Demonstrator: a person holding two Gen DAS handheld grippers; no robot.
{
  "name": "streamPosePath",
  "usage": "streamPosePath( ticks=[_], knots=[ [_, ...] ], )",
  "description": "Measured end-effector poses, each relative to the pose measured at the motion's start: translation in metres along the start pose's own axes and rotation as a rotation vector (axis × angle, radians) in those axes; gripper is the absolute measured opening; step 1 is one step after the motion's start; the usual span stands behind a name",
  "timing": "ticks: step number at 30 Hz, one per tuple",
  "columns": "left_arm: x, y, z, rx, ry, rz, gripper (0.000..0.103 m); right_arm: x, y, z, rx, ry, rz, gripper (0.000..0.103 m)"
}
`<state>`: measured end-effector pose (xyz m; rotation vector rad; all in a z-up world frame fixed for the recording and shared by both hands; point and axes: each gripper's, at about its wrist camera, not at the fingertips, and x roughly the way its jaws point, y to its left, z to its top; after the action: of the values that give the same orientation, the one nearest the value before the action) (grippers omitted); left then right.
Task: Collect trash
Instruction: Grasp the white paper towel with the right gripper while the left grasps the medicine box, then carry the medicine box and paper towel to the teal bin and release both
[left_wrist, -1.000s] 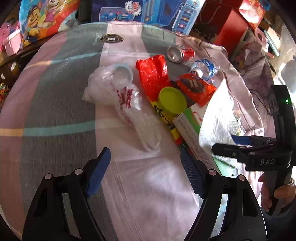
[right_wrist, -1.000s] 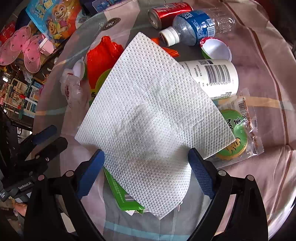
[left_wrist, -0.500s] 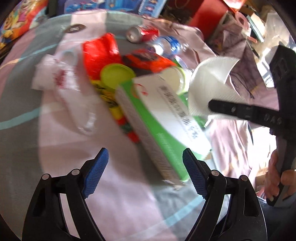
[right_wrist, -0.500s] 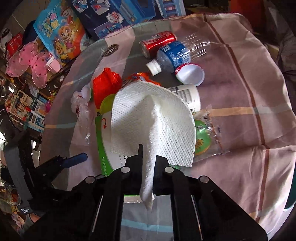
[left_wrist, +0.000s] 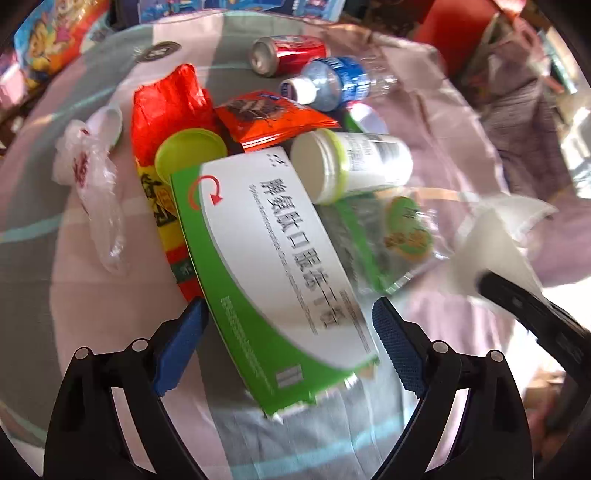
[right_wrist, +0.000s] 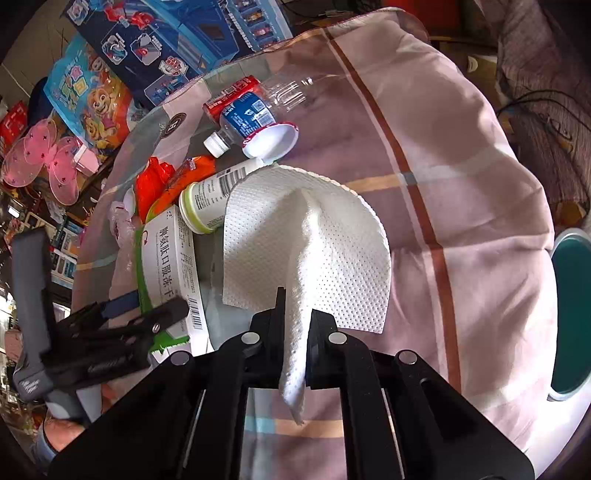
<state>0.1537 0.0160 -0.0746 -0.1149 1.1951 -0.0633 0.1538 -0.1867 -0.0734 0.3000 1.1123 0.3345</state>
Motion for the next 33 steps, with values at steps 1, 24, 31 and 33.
streamPosePath(
  ticks=[1,24,31,33],
  knots=[
    [0.005,-0.002,0.002,-0.008,0.012,0.043,0.091,-0.001,-0.005,-0.002,0.004,0.002,0.008,0.007],
    [-0.047,0.01,-0.003,0.005,-0.141,0.086,0.075,-0.026,-0.042,-0.012,0.063,-0.048,0.071,0.007],
    [-0.069,-0.033,-0.001,0.132,-0.185,-0.005,0.075,-0.058,-0.058,-0.011,0.111,-0.12,0.036,0.007],
    [-0.069,-0.051,-0.002,0.178,-0.183,-0.035,0.075,-0.07,-0.067,-0.013,0.129,-0.142,0.021,0.007]
  ],
)
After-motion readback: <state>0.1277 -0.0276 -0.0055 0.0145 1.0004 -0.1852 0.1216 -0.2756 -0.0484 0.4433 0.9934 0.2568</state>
